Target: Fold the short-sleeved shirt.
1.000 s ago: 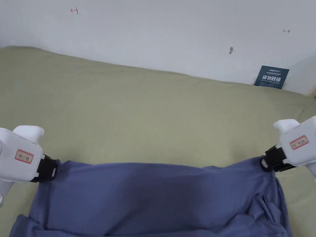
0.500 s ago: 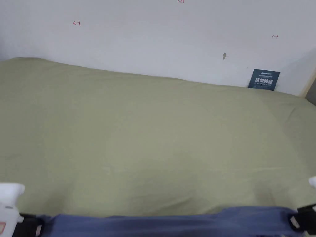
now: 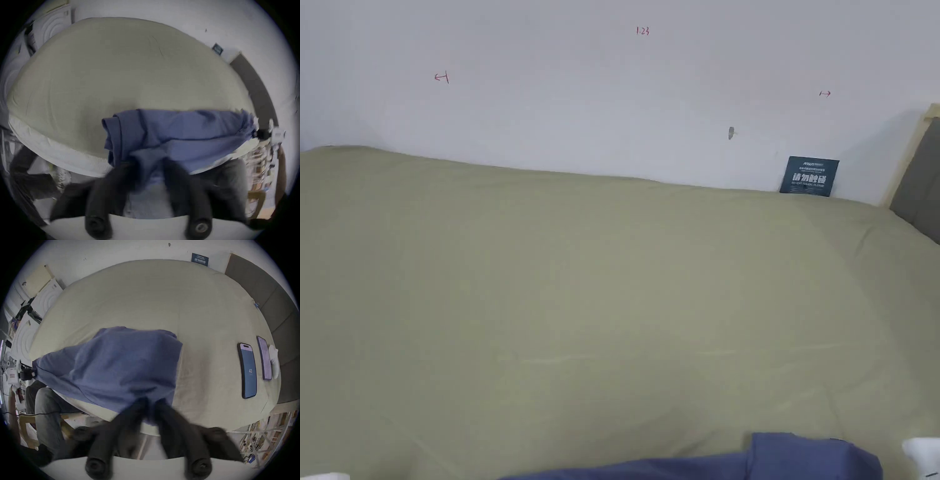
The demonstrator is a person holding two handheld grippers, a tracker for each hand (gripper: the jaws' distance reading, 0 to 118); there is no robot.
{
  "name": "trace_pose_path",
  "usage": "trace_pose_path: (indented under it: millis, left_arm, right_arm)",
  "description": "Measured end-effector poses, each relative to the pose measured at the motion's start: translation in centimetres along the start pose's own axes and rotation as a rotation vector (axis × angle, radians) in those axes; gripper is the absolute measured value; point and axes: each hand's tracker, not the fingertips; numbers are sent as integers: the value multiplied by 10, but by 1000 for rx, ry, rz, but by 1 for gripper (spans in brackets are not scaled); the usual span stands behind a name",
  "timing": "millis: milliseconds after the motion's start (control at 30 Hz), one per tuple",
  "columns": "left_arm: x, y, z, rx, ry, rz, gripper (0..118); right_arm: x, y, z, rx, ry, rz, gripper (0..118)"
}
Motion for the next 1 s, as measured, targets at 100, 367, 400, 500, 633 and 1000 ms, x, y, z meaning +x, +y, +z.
trace_pose_path:
  millis: [100, 367, 400, 500, 633, 1000]
  left_arm:
    - [2, 5, 12, 37, -116, 80, 84]
    - [87, 30, 37, 140, -48, -44, 82]
    - [99, 31, 32, 157, -39, -61, 79]
    - [145, 20, 18, 201, 7, -116, 40]
    - [189, -13, 2, 266, 58, -132, 0]
    - [261, -70, -24, 234, 58, -248, 0]
  right_arm:
    - [-6, 2, 18, 50, 34, -14, 69]
    - [-78, 19, 65, 185, -36, -34, 68]
    - [-91, 21, 62, 192, -77, -27, 67]
    - [-123, 17, 47, 235, -151, 8, 30]
    - [-162, -10, 37, 381, -100, -120, 1]
    - [-236, -58, -9, 317, -154, 32, 1]
